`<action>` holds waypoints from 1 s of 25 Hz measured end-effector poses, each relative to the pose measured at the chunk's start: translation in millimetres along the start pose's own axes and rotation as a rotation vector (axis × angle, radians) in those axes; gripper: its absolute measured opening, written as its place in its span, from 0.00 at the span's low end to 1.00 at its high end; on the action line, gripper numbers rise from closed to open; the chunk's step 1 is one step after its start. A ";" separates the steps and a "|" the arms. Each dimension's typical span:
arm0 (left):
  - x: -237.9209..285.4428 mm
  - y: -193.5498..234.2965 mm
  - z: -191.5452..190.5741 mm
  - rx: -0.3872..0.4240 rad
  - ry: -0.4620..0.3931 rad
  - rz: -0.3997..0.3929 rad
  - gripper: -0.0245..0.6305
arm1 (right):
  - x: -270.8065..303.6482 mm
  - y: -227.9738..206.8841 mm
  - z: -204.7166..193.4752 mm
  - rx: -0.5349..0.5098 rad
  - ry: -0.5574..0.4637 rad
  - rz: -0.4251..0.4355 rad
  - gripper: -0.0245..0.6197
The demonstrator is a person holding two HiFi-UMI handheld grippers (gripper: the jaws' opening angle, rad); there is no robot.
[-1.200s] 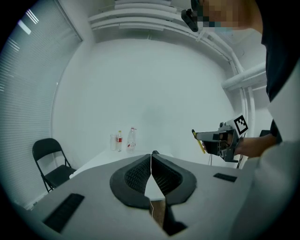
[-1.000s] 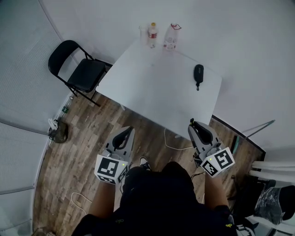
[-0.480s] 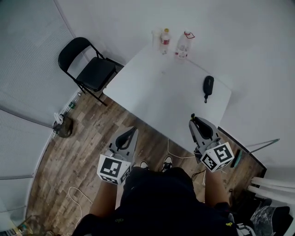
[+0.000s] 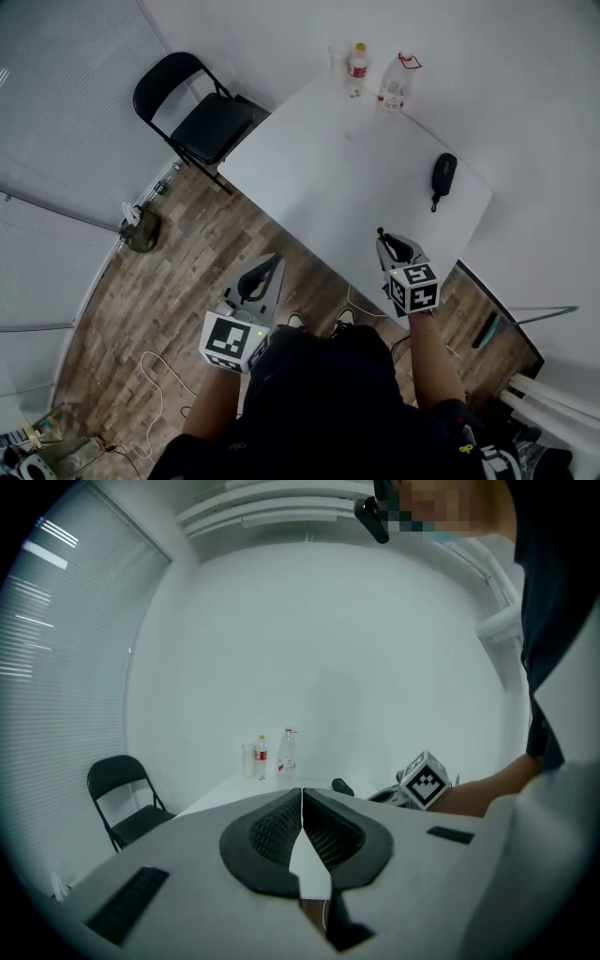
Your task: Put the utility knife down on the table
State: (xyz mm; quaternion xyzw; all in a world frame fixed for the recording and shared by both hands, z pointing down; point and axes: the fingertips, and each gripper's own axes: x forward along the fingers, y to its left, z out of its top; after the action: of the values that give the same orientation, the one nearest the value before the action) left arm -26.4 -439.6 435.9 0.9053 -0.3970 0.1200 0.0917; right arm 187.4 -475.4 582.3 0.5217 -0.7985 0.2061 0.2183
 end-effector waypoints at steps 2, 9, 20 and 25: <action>2.2 -2.1 -2.4 0.000 0.013 0.006 0.07 | 20.7 -3.1 -29.4 -0.009 0.082 0.008 0.15; 6.2 -10.0 -16.0 -0.016 0.054 0.021 0.07 | 67.5 -15.0 -97.1 -0.011 0.276 0.014 0.15; -2.3 -9.4 -29.4 -0.054 0.075 0.057 0.07 | 87.4 -7.9 -133.3 -0.079 0.417 0.049 0.15; -10.0 -4.6 -30.5 -0.062 0.071 0.066 0.07 | 89.2 -2.6 -139.3 -0.099 0.441 0.051 0.16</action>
State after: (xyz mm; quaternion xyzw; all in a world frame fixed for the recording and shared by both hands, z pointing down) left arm -33.9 -421.6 461.8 0.8836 -0.4268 0.1426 0.1298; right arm 176.3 -465.0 747.1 0.4321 -0.7536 0.2812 0.4078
